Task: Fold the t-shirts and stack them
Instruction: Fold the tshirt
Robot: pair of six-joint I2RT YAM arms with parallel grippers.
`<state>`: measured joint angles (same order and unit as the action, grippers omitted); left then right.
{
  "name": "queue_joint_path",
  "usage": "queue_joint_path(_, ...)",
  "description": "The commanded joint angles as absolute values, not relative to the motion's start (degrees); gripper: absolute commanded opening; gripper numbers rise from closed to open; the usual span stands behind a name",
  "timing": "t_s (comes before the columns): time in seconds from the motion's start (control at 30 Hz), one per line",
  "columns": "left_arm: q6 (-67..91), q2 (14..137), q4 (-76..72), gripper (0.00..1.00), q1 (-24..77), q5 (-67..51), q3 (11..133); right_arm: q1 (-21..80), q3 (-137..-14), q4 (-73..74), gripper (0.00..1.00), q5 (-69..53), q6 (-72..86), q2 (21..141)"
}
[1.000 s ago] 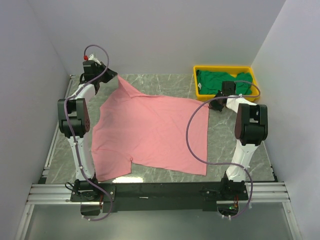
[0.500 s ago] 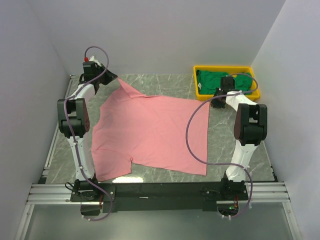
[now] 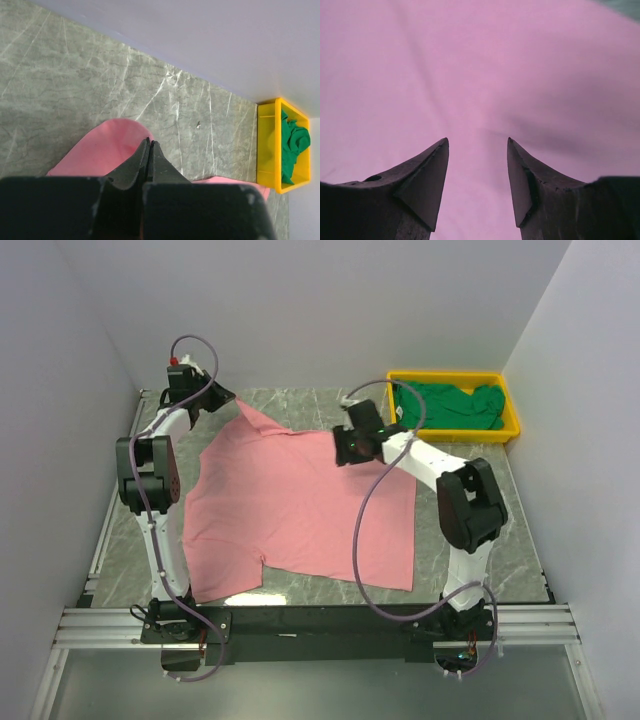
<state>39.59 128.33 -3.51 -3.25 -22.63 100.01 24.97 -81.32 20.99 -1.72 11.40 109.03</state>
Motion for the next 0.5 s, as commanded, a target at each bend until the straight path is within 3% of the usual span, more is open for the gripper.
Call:
queue_joint_path(0.0, 38.1, 128.9, -4.0, 0.01, -3.4, -22.8, 102.5, 31.5, -83.1, 21.2, 0.57, -2.7, 10.1, 108.0)
queue_joint_path(0.47, 36.5, 130.6, -3.7, 0.01, -3.4, -22.1, 101.8, 53.0, -92.0, 14.7, 0.58, -9.1, 3.3, 118.6)
